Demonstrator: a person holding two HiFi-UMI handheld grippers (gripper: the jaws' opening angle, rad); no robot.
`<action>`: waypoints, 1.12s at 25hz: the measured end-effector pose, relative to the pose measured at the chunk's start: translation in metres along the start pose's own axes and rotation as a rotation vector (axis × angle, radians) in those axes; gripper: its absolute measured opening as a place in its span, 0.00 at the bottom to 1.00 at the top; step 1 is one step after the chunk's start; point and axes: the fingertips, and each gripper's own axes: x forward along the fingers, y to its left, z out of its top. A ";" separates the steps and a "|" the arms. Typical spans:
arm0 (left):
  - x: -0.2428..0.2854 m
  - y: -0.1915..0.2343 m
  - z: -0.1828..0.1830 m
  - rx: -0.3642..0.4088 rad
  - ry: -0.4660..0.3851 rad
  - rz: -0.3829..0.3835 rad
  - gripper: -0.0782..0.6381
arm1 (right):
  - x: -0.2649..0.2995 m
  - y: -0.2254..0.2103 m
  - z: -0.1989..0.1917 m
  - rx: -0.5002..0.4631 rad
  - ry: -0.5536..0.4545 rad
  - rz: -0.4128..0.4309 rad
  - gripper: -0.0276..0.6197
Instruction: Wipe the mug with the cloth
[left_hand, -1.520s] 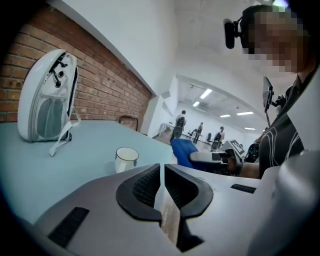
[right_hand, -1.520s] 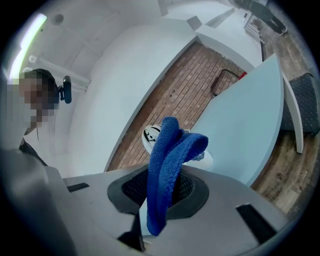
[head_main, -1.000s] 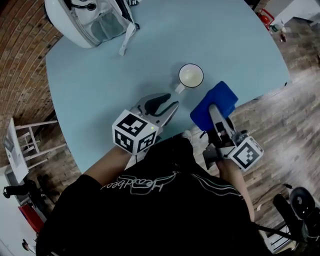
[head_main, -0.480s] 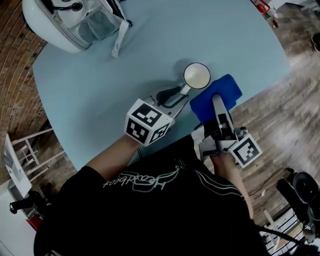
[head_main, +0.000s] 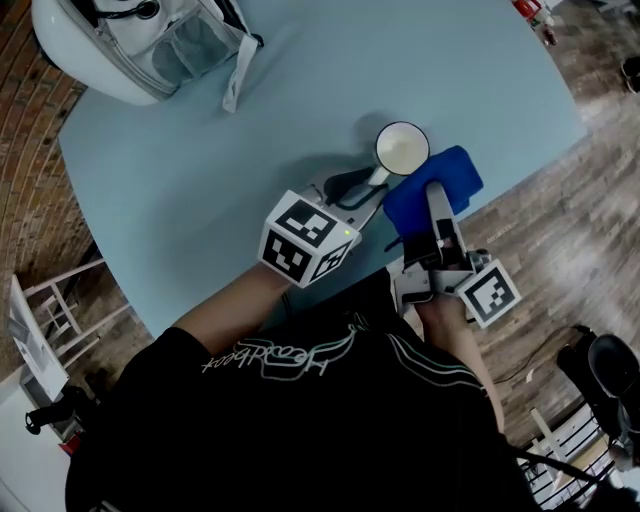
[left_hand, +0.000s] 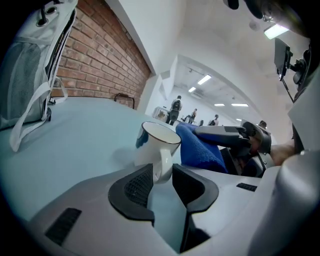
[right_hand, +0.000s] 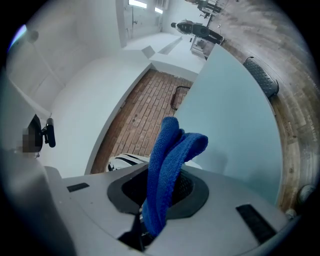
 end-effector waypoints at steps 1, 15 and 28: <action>0.000 0.000 0.000 -0.001 0.001 -0.003 0.27 | 0.000 -0.002 -0.002 -0.008 0.008 -0.009 0.14; 0.001 0.001 0.000 -0.014 -0.003 -0.044 0.27 | 0.019 -0.028 -0.013 -0.236 0.245 -0.147 0.14; 0.000 0.005 0.000 0.000 0.001 -0.049 0.27 | 0.021 -0.051 -0.022 -0.310 0.430 -0.255 0.14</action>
